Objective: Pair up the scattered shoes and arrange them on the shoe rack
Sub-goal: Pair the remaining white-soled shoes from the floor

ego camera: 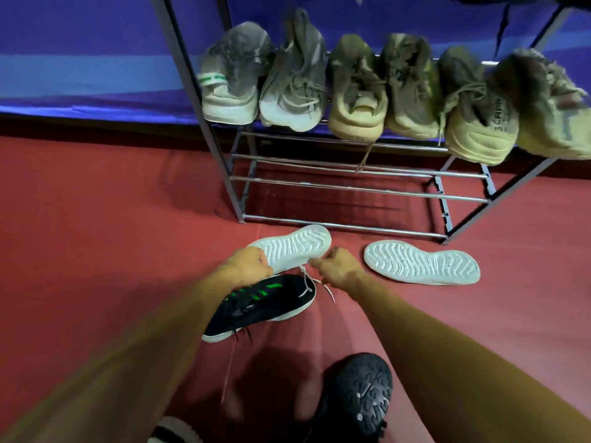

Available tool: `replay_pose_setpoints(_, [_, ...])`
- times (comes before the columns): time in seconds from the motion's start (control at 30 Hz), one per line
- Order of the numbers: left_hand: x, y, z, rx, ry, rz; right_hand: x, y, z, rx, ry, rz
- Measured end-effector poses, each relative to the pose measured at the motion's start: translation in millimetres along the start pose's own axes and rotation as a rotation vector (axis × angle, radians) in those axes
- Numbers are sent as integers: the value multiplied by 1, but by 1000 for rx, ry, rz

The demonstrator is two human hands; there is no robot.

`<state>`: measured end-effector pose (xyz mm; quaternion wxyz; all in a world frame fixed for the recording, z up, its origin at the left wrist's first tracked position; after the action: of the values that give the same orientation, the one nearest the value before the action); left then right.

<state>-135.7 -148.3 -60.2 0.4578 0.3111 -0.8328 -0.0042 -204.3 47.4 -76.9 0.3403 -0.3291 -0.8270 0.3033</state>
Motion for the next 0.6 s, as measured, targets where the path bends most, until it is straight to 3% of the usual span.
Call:
replay_pose_setpoints(0.13, [-23, -24, 23, 27, -33, -5, -31, 13, 26, -33, -36, -16])
replay_pose_setpoints(0.37, [-34, -50, 47, 163, 91, 12, -65, 28, 47, -92, -35, 81])
replay_pose_setpoints(0.6, [-46, -58, 67, 199, 105, -9, -88, 30, 56, -99, -57, 151])
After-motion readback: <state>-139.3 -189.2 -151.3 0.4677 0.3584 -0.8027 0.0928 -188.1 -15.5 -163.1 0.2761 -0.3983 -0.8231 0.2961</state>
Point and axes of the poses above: each hand's wrist, its own z-axis towards the middle knuckle, its own x-axis out of the back of the hand, y = z × x, the point moved 8 cm from there along z, towards the middle knuckle, and after that the axes turned 8 degrees about z, right-handed, at the moved point
